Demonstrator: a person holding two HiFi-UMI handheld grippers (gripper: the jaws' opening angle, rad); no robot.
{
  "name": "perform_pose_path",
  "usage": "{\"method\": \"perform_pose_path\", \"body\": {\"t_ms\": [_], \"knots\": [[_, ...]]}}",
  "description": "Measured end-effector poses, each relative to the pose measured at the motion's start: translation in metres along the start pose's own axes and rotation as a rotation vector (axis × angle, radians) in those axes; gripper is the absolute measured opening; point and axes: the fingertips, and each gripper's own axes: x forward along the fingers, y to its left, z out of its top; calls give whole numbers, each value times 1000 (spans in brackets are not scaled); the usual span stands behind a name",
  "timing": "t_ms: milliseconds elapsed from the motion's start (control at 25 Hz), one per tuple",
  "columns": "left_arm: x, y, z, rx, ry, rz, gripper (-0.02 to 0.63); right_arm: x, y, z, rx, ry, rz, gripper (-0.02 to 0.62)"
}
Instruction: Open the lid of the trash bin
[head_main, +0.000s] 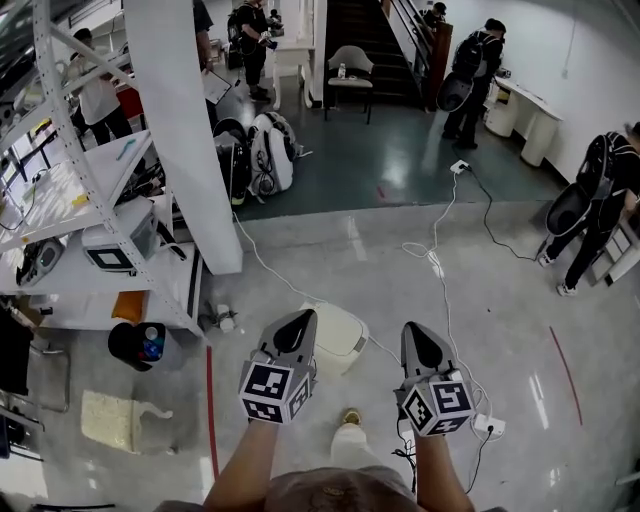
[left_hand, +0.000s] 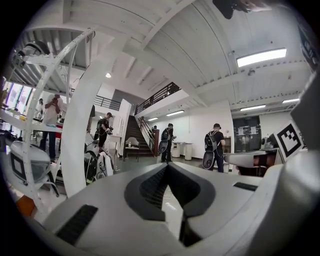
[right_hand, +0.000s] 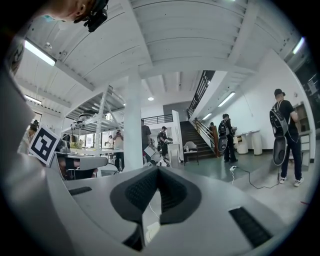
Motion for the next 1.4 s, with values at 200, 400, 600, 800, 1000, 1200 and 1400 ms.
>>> {"method": "perform_pose_path", "body": {"t_ms": [200, 400, 600, 800, 1000, 1200, 1400], "knots": [[48, 9, 7, 0, 2, -1, 12, 43, -27, 15, -4, -9, 12, 31], [100, 19, 19, 6, -17, 17, 12, 88, -57, 29, -16, -18, 43, 31], [152, 29, 40, 24, -49, 48, 12, 129, -89, 48, -27, -39, 86, 31], [186, 45, 60, 30, -81, 88, 12, 164, -109, 65, -24, -66, 119, 31], [206, 55, 66, 41, -78, 114, 12, 192, -117, 69, -22, -69, 137, 31], [222, 71, 54, 36, -70, 108, 12, 216, -114, 63, -22, -69, 139, 31], [236, 76, 45, 21, -61, 92, 12, 230, -117, 60, -24, -72, 129, 31]]}}
